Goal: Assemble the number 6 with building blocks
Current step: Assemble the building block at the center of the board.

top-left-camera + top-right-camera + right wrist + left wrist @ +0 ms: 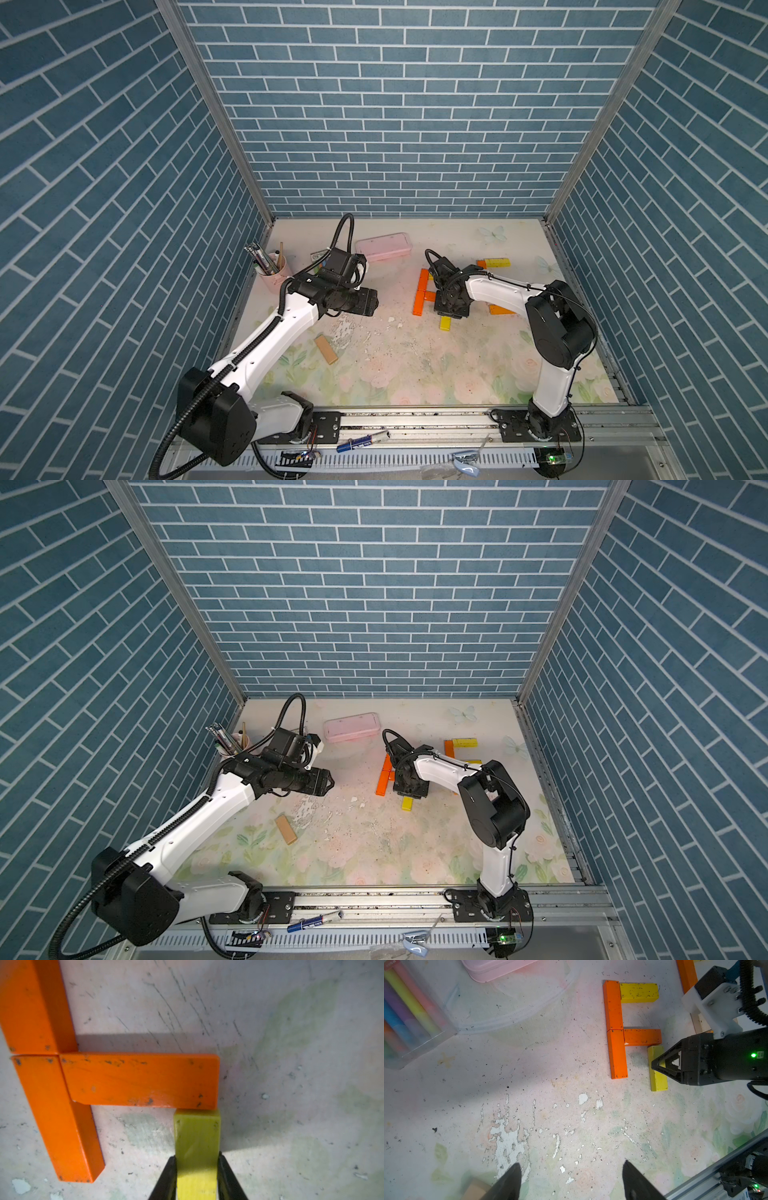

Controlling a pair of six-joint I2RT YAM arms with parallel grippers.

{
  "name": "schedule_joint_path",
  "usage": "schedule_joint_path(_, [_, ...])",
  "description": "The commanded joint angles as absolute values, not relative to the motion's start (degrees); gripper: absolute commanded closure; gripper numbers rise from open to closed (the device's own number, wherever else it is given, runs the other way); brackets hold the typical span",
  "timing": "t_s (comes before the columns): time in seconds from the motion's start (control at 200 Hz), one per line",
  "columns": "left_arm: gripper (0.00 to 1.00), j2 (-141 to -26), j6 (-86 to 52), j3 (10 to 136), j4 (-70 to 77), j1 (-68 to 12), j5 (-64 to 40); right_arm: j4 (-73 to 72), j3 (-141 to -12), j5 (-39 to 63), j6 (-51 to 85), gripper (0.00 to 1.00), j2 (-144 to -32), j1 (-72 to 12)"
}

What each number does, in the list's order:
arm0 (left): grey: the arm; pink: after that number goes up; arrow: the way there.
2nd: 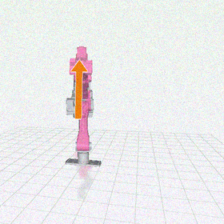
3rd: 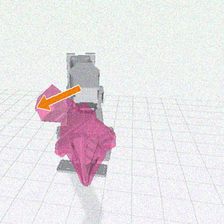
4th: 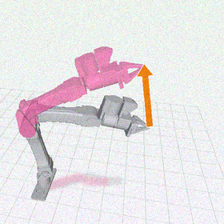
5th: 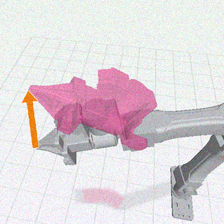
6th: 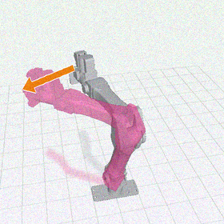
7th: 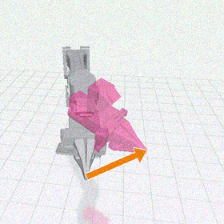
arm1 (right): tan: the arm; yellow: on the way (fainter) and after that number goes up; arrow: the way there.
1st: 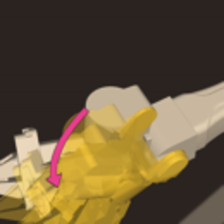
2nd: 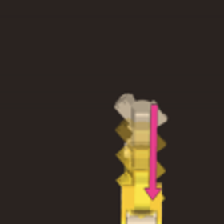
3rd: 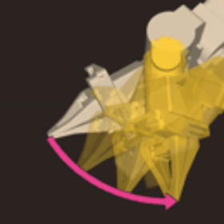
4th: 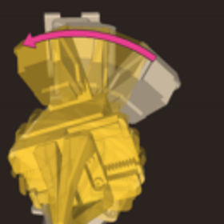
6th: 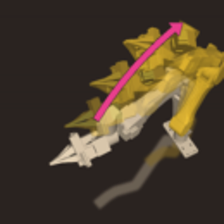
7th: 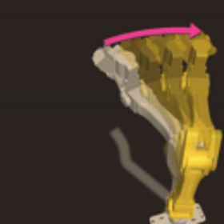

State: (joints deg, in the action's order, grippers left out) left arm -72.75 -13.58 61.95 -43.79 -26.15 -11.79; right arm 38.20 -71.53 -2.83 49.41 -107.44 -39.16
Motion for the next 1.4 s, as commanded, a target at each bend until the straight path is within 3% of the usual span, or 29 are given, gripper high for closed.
schedule_joint_path(0.0, [0.23,-72.3,-13.1,61.6,-43.2,-25.7,-12.1,40.9,-71.8,-5.3,49.3,0.73,-109.1,-38.7])
schedule_joint_path(1.085, [0.23,-72.1,-13.1,61.4,-43.1,-25.6,-12.5,39.6,-72.7,-2.8,49.6,0.69,-112.0,-38.7])
schedule_joint_path(1.22, [0.23,-72.2,-13.0,61.4,-43.1,-25.5,-12.4,39.8,-73.1,-2.5,49.7,0.65,-111.9,-38.7])
schedule_joint_path(1.39, [0.23,-72.2,-13.0,61.6,-43.2,-25.1,-12.1,40.5,-73.9,-2.8,49.3,0.47,-109.3,-38.7])
